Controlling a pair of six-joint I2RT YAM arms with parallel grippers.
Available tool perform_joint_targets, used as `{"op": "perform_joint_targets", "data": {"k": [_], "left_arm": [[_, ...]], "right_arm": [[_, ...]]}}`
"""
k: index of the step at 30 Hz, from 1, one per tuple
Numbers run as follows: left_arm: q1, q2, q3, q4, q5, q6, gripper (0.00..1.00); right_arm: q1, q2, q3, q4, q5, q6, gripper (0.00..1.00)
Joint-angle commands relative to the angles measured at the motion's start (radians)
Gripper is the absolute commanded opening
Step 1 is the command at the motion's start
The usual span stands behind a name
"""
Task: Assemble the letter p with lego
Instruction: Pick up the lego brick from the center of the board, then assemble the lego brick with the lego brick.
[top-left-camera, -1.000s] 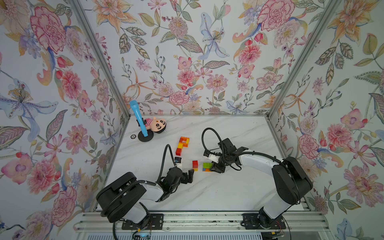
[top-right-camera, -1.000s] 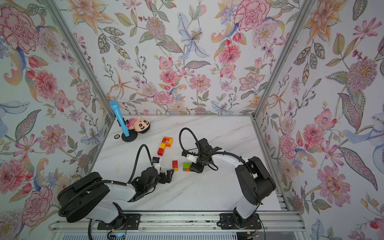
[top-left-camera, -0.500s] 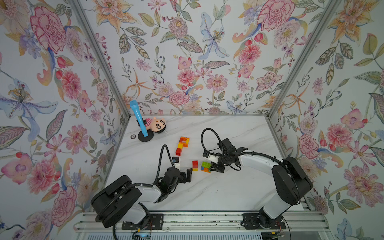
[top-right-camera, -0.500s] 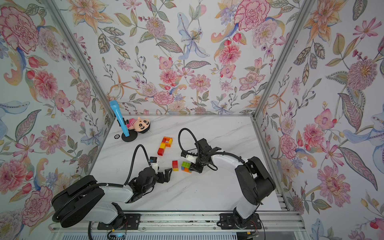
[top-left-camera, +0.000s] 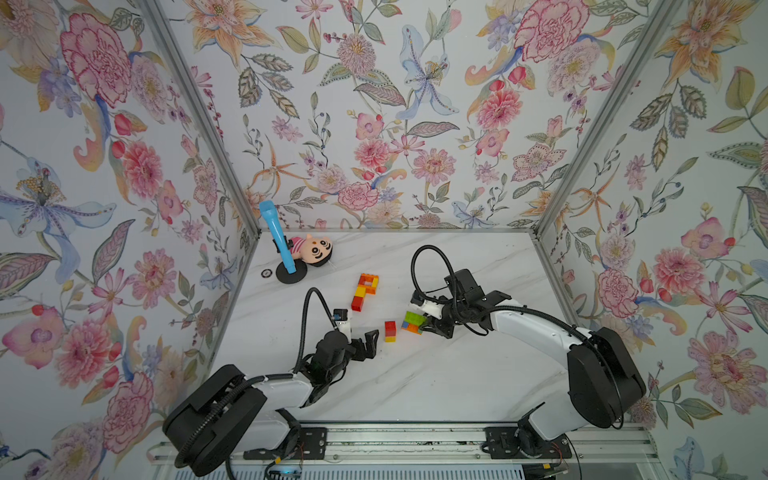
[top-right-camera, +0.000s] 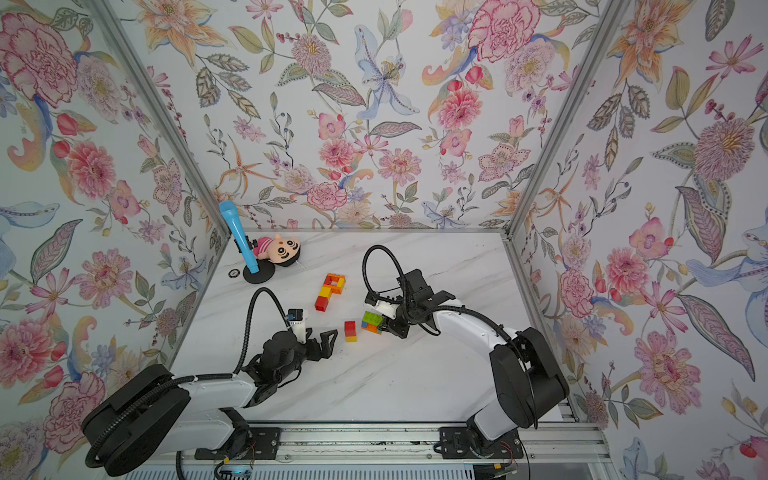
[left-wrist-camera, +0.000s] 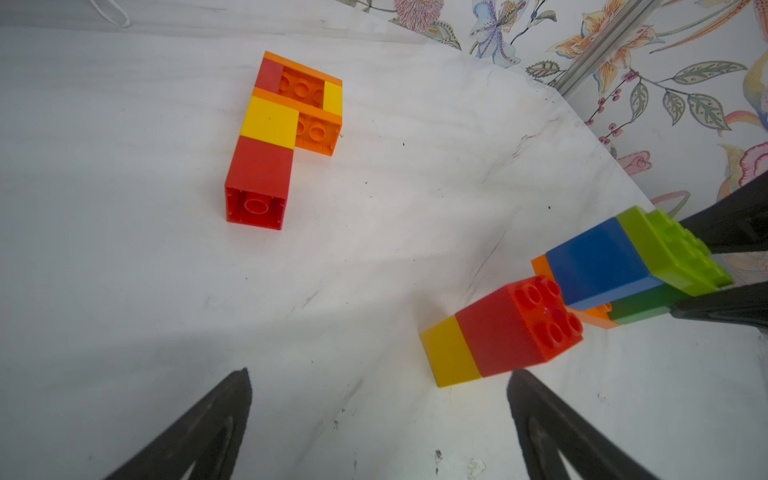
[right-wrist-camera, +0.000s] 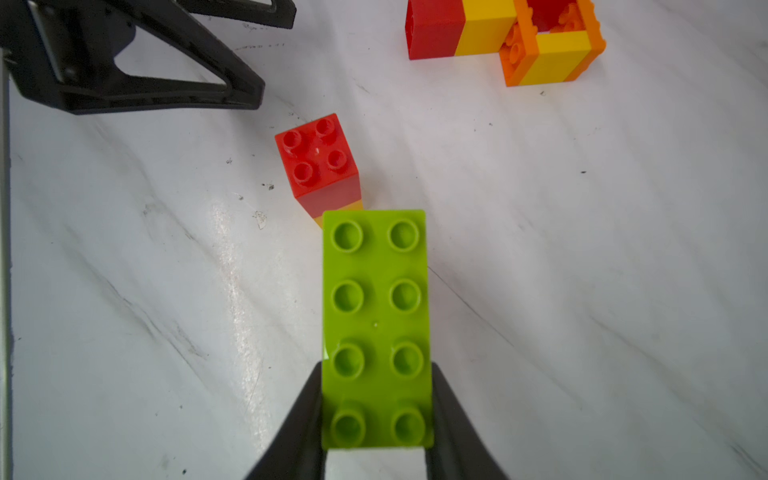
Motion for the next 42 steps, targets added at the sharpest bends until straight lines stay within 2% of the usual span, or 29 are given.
{"op": "perform_joint_targets", "data": {"k": [1,9,14,19,30,42], "left_arm": [[0.038,-0.039,-0.009,-0.046,0.053,0.012,0.99],[0.155,-0.159,0.069,-0.231,0.186,0.041,0.99],[0.189,-0.204,0.165,-0.403,0.236,0.099,0.99],[0.211,-0.223,0.22,-0.472,0.297,0.101,0.99],[0.211,-0.159,0.288,-0.463,0.389,0.081,0.99],[0.205,-0.164,0.261,-0.379,0.448,0.012,0.99]], "right_arm": [[-0.006,-0.022,0.062,-0.061,-0.03,-0.055,0.29],[0.024,0.024,0.239,-0.244,-0.096,-0.167,0.28],[0.045,0.095,0.366,-0.36,-0.125,-0.241,0.27],[0.052,0.158,0.448,-0.457,-0.123,-0.305,0.27],[0.075,0.227,0.524,-0.511,-0.129,-0.363,0.26],[0.082,0.291,0.549,-0.51,-0.091,-0.366,0.24]]}}
